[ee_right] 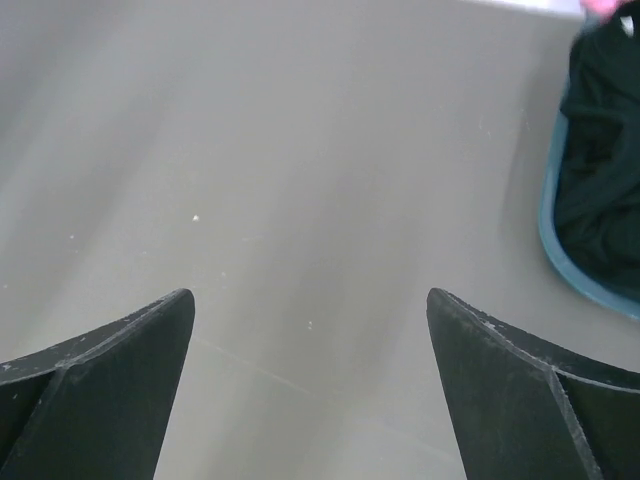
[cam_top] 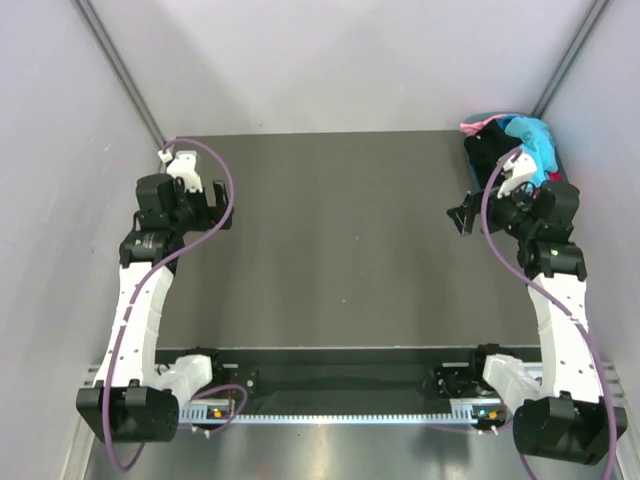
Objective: Fold and stack the t-shirts
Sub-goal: Grab the tshirt from the pile
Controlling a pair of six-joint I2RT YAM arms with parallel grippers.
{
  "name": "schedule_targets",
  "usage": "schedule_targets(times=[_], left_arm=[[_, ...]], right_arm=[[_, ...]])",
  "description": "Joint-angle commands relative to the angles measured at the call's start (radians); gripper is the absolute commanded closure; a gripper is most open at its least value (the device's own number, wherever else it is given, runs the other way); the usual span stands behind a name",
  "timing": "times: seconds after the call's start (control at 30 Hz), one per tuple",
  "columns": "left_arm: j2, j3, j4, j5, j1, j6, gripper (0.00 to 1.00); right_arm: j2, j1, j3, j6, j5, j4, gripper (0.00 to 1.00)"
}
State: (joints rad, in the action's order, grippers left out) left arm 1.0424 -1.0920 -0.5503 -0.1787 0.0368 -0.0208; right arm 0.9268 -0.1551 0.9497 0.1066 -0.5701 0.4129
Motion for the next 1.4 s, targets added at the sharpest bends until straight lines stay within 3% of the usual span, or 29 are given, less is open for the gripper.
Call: schedule_targets(times=[0.0,0.1,0.27,0.4,0.5,0.57,0.7,1.23,1.37], left_arm=[[-0.045,0.004,0.0,-0.028,0.003,-0.013,0.01],[-0.054,0.024,0.003,-0.059,0.003,-0.002,0.01],[-0.065,0.067,0.021,-0.11,0.005,0.044,0.01],[-0.041,0.089,0.047,-0.096,0.003,0.097,0.02],[0.011,0.09,0.03,-0.117,0.003,0.171,0.05],[0.044,0.102,0.03,-0.133,0.003,0.188,0.14],[0.135,0.155,0.082,-0.182,0.003,0.191,0.19],[0.249,0.178,0.135,-0.262,0.003,0.205,0.22],[0.266,0.175,0.132,-0.248,0.003,0.203,0.23]], right_arm=[[0.053,-0.014,0.082,-0.034,0.057,-0.013,0.0],[0.154,-0.027,0.212,-0.047,0.102,0.046,0.0],[0.397,-0.061,0.45,0.02,0.023,0.185,0.0],[0.513,-0.064,0.608,0.065,0.204,0.219,0.05],[0.596,-0.064,0.684,0.1,0.341,0.245,0.1],[0.662,-0.067,0.719,0.126,0.372,0.273,0.14],[0.741,-0.069,0.762,0.136,0.415,0.25,0.21],[1.174,-0.069,1.164,0.163,0.521,0.23,0.32],[1.242,-0.069,1.227,0.148,0.526,0.216,0.51]])
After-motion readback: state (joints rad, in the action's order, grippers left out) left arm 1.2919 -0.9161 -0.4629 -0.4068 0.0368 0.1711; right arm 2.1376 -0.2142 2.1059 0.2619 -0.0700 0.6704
